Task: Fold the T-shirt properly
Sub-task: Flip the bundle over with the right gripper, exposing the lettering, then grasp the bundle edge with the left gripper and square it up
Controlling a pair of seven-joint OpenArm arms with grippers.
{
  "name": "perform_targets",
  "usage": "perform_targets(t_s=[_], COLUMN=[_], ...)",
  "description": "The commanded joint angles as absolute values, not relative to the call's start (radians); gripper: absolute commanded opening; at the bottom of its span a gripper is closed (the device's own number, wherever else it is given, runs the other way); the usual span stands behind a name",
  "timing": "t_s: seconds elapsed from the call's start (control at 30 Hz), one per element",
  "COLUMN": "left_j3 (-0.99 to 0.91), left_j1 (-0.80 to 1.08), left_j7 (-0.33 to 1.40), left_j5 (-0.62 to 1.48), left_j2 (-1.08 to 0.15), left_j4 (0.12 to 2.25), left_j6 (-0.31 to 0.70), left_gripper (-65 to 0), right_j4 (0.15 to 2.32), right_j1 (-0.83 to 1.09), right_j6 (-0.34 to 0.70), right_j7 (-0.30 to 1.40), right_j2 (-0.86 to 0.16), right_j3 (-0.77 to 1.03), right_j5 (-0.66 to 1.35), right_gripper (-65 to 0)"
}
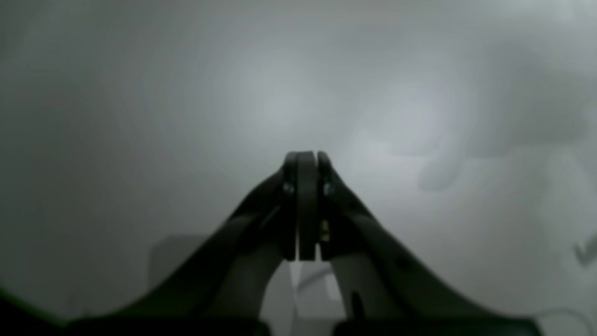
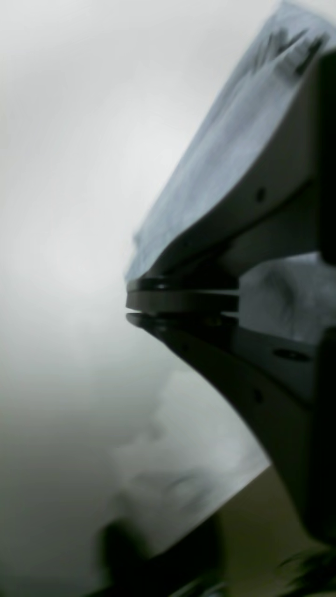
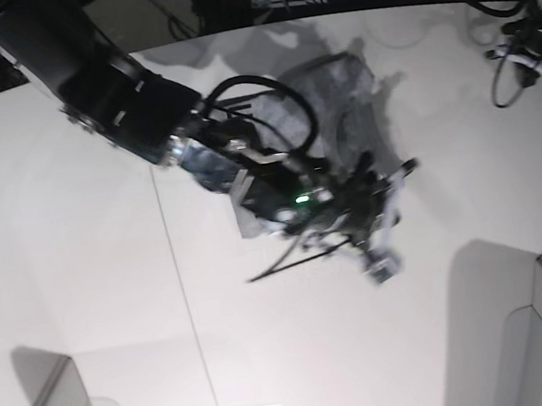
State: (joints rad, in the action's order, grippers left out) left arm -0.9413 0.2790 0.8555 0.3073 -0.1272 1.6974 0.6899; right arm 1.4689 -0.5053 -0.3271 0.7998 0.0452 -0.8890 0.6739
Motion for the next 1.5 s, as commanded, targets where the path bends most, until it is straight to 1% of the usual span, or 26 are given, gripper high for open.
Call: perform_targets(t_s=[0.0, 0.1, 0.17, 0.23, 0.33, 0.37, 0.47, 0.53, 0.57, 0.6, 0.9, 1.03, 1.13, 1.17, 1.23, 1.37, 1.4, 1.47], left_j3=[-0.924, -0.854, -0.811, -0.803, -0.802, -0.802, -0.792, -0.792, -0.782, -0.765, -0.621, -0.599, -0.598, -0.598, -0.565, -0.469, -0.463, -0.456], left_j1=[0.282, 0.303, 0.312, 0.308, 0.286, 0.285, 0.265, 0.255, 0.245, 0.239, 0.188, 0.147, 0.122, 0.12, 0.111, 0.108, 0.108, 0.107], left_j7=[0.843, 0.845, 0.849, 0.921, 1.023, 1.044, 1.075, 1.079, 1.079, 1.079, 1.072, 1.07, 1.072, 1.073, 1.073, 1.072, 1.072, 1.072], left_j5=[0.32, 0.323, 0.367, 0.472, 0.659, 0.708, 0.816, 0.855, 0.874, 0.883, 0.888, 0.888, 0.888, 0.888, 0.888, 0.888, 0.888, 0.888], left_j2=[-0.125, -0.073, -0.056, -0.054, -0.058, -0.058, -0.056, -0.05, -0.045, -0.038, -0.028, -0.028, -0.028, -0.028, -0.031, -0.035, -0.035, -0.035], left_j4=[1.748, 1.847, 1.888, 1.896, 1.888, 1.882, 1.856, 1.827, 1.805, 1.779, 1.635, 1.558, 1.517, 1.506, 1.481, 1.432, 1.429, 1.435], left_j6=[0.698, 0.698, 0.698, 0.698, 0.698, 0.698, 0.698, 0.698, 0.698, 0.698, 0.698, 0.584, 0.564, 0.562, 0.561, 0.556, 0.539, 0.478], left_gripper=[-65.0, -65.0, -65.0, -65.0, -65.0, -59.7, -29.1, -12.5, -5.4, -0.5, 0.0, 0.0, 0.0, -1.5, -8.6, -26.5, -30.6, -40.8], right_j4=[1.517, 1.627, 1.699, 1.748, 1.79, 1.799, 1.821, 1.825, 1.825, 1.825, 1.825, 1.831, 1.862, 1.874, 1.894, 1.902, 1.902, 1.9], right_j1=[-0.504, -0.412, -0.344, -0.295, -0.226, -0.214, -0.18, -0.163, -0.154, -0.147, -0.117, -0.107, -0.091, -0.085, -0.076, -0.045, -0.039, -0.012], right_j6=[-0.334, -0.334, -0.334, -0.334, -0.331, -0.331, -0.331, -0.331, -0.331, -0.331, -0.331, -0.331, -0.331, -0.331, -0.331, -0.329, -0.329, -0.329], right_j7=[0.789, 0.789, 0.789, 0.789, 0.789, 0.789, 0.789, 0.789, 0.789, 0.789, 0.789, 0.789, 0.789, 0.789, 0.791, 0.791, 0.791, 0.789], right_j2=[0.013, -0.071, -0.122, -0.166, -0.219, -0.229, -0.266, -0.282, -0.288, -0.288, -0.318, -0.32, -0.32, -0.32, -0.32, -0.32, -0.32, -0.32], right_j3=[-0.828, -0.691, -0.615, -0.556, -0.515, -0.512, -0.509, -0.507, -0.507, -0.507, -0.507, -0.498, -0.446, -0.424, -0.383, -0.311, -0.291, -0.234], right_j5=[0.662, 0.662, 0.662, 0.662, 0.662, 0.662, 0.662, 0.662, 0.662, 0.662, 0.662, 0.662, 0.662, 0.662, 0.665, 0.665, 0.665, 0.665], right_gripper=[-65.0, -65.0, -65.0, -65.0, -65.0, -65.0, -65.0, -65.0, -65.0, -65.0, -65.0, -65.0, -65.0, -65.0, -65.0, -65.0, -65.0, -65.0])
